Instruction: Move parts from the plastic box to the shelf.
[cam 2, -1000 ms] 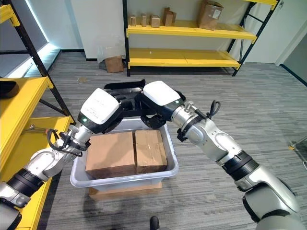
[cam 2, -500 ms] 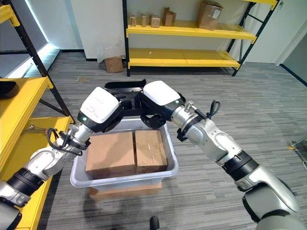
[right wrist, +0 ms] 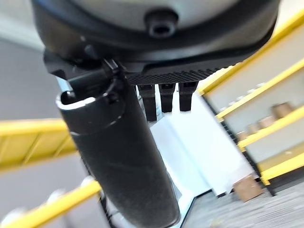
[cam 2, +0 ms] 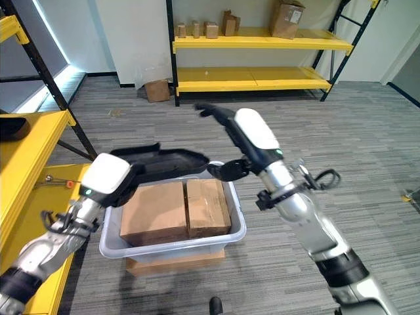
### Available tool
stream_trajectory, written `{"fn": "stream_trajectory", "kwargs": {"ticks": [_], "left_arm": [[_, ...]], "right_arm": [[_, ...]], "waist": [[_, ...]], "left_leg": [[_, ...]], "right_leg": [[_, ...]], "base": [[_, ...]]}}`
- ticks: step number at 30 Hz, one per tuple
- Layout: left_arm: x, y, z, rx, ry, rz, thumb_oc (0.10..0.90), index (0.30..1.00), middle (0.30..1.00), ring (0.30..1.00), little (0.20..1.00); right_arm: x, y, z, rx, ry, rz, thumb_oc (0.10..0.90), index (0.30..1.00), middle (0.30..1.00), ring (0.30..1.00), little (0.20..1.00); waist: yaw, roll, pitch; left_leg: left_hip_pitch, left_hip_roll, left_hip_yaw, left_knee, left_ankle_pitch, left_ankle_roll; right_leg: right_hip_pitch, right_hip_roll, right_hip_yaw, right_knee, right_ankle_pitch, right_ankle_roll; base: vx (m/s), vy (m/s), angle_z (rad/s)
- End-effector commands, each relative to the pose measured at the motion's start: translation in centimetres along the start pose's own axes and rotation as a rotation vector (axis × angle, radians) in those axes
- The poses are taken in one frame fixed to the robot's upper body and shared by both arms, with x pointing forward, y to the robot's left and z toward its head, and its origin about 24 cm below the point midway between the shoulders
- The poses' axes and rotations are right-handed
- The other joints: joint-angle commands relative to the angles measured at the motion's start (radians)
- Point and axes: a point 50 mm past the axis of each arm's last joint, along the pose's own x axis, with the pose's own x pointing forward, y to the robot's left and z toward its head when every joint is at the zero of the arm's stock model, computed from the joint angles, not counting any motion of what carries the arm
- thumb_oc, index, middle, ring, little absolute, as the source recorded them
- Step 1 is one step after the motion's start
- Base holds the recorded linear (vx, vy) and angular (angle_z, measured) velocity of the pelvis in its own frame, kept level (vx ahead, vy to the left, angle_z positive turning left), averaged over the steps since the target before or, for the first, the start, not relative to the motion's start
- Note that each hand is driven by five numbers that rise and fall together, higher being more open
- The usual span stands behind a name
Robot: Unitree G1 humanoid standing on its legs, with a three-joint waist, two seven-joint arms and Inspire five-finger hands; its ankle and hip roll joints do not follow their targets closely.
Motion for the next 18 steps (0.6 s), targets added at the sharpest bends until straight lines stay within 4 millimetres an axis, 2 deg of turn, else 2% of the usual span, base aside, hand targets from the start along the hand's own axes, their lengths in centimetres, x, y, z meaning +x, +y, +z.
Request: {"fn": "stream_trajectory", "kwargs": {"ticks": [1, 6, 11, 14, 18], "left_arm": [[1.4, 5.7, -3.3, 0.083, 0.083, 0.277, 0.4, 0.3, 0.3, 0.3, 0.3], [-2.2, 4.5, -4.3, 0.046, 0.208, 0.26, 0.4, 0.3, 0.3, 0.3, 0.3], [-4.6, 3.6, -3.8, -0.059, 0.301, 0.286, 0.4, 0.3, 0.3, 0.3, 0.3], [-5.6, 3.4, -3.3, -0.108, 0.323, 0.297, 0.4, 0.3, 0.3, 0.3, 0.3], [-6.3, 3.7, -2.7, -0.159, 0.334, 0.324, 0.4, 0.3, 0.3, 0.3, 0.3]], "right_arm": [[-0.3, -2.2, 1.8, 0.055, -0.114, -0.14, 0.9, 1.0, 1.0, 1.0, 1.0], [-3.9, -1.6, 0.2, 0.116, 0.019, -0.164, 0.9, 1.0, 1.0, 1.0, 1.0], [-6.1, -1.2, -0.8, 0.147, 0.111, -0.19, 0.9, 1.0, 1.0, 1.0, 1.0], [-6.0, -1.1, -0.9, 0.153, 0.116, -0.187, 0.9, 1.0, 1.0, 1.0, 1.0], [-5.0, -1.3, -0.1, 0.152, 0.054, -0.189, 0.9, 1.0, 1.0, 1.0, 1.0]], "waist": [[0.01, -0.007, -0.113], [0.011, 0.009, -0.102], [0.022, 0.027, -0.086], [0.037, 0.032, -0.074], [0.08, 0.047, -0.042]], "left_leg": [[0.048, 0.101, -0.089, -0.007, -0.042, -0.063], [0.04, 0.11, -0.097, -0.007, -0.029, -0.071], [0.024, 0.136, -0.113, 0.001, -0.003, -0.084], [0.009, 0.157, -0.128, 0.023, 0.018, -0.092], [-0.022, 0.194, -0.193, 0.06, 0.074, -0.115]], "right_leg": [[0.028, -0.108, 0.011, 0.028, -0.028, 0.12], [0.033, -0.099, 0.001, 0.028, -0.037, 0.113], [0.038, -0.075, -0.013, 0.03, -0.053, 0.096], [0.043, -0.056, -0.022, 0.034, -0.06, 0.077], [0.065, -0.015, -0.06, 0.049, -0.095, 0.045]], "base": [[-0.01, -0.035, 0.0], [-0.02, -0.049, 0.04], [-0.03, -0.082, 0.07], [-0.06, -0.147, 0.15], [-0.08, -0.17, 0.16]]}}
